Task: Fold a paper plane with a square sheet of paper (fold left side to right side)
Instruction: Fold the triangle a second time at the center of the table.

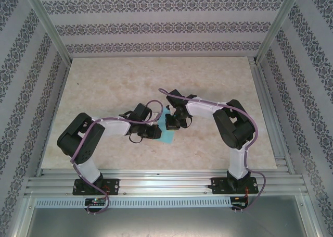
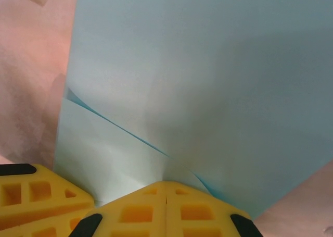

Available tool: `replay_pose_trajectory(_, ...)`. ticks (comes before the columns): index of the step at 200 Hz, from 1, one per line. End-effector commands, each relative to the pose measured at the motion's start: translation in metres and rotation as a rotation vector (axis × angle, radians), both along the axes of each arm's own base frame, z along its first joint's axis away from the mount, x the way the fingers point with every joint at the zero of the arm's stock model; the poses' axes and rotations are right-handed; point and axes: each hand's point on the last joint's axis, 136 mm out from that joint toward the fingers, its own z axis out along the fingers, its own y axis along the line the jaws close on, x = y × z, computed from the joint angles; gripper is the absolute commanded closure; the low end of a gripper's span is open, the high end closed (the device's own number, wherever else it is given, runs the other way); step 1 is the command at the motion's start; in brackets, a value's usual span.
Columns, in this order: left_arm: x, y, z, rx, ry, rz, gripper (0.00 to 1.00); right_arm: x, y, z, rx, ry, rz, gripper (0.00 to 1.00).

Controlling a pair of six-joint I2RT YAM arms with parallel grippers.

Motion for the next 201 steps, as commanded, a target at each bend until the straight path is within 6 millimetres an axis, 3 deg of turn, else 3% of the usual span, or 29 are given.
replay_pose_trajectory(1, -0.019, 0.021, -0.015, 0.094, 0.033, -0.008, 0.89, -0.017, -0.041, -0.035, -0.2, 0.073, -0.004, 0.96)
replay_pose_trajectory(72, -0.045, 0.049, -0.024, 0.149, 0.07, 0.027, 0.89, -0.016, -0.043, -0.037, -0.201, 0.083, -0.002, 0.96)
replay_pose_trajectory(120, -0.043, 0.071, -0.016, 0.149, 0.075, 0.112, 0.89, -0.015, -0.041, -0.035, -0.194, 0.081, -0.002, 0.96)
replay_pose_trajectory(142, -0.028, 0.06, 0.011, 0.041, 0.035, 0.137, 0.89, -0.014, -0.039, -0.033, -0.191, 0.078, 0.002, 0.96)
replay_pose_trajectory(172, -0.01, 0.029, 0.05, -0.135, -0.003, 0.094, 0.9, -0.013, -0.039, -0.031, -0.188, 0.075, -0.001, 0.96)
replay_pose_trajectory(201, -0.004, 0.009, 0.06, -0.224, 0.007, 0.051, 0.91, -0.013, -0.037, -0.031, -0.185, 0.074, -0.001, 0.96)
